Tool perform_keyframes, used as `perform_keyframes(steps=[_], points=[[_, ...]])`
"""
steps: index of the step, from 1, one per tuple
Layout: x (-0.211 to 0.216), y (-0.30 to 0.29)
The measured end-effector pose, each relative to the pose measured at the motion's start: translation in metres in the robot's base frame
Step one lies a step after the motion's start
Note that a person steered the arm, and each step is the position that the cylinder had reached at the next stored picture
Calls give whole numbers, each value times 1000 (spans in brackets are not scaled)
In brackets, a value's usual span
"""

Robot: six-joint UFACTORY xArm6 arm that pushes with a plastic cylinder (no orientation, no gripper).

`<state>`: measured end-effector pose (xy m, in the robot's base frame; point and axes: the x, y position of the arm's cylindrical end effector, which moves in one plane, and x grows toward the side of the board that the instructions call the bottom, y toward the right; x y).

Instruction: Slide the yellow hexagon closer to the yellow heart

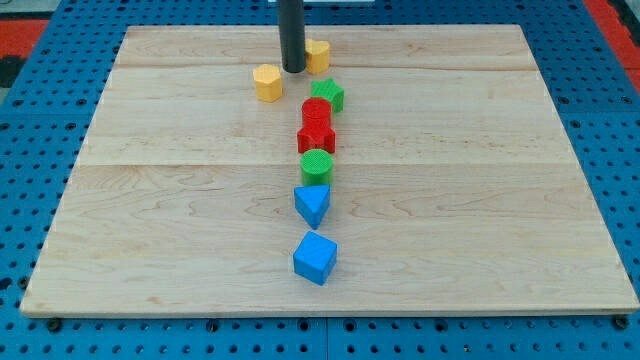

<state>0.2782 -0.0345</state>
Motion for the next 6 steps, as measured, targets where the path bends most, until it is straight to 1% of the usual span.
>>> perform_keyframes(steps=[1, 2, 3, 4, 5, 6], points=[[-10, -48], [28, -54], [66, -98], [108, -125], [106, -66], [57, -25]])
